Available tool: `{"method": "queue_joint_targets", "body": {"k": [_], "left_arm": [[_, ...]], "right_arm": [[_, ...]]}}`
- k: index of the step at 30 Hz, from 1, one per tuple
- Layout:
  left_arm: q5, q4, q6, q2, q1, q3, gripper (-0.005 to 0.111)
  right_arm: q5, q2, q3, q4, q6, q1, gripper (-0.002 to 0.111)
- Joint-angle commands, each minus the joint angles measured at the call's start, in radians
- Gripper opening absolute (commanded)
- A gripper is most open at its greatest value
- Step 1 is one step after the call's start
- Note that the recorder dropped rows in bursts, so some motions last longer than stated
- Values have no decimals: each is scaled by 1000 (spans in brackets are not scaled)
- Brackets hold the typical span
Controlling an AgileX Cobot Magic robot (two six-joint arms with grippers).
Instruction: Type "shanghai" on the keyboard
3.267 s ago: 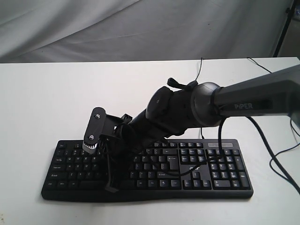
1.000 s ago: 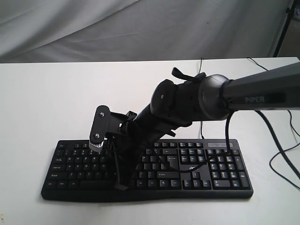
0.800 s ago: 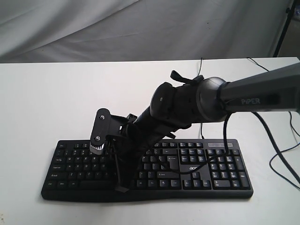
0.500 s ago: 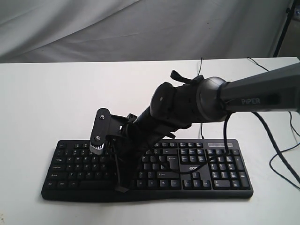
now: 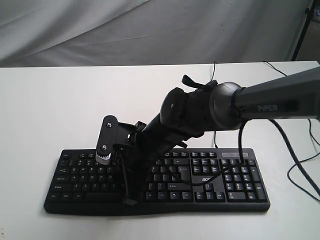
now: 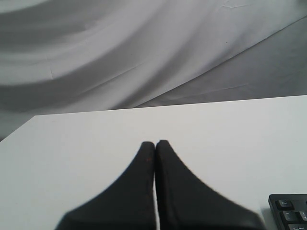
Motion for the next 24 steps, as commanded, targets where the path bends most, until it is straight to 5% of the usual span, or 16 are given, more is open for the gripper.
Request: {"method": "queue_joint_targets", "body": {"k": [1,24], "left_arm": [[-5,-1,-3,3,-4,5,1],[-5,-1,-3,3,-4,5,1]], "right_arm": [[8,14,-7,2,-1,-5,0],[8,-58,-7,4,5,7,0]]}}
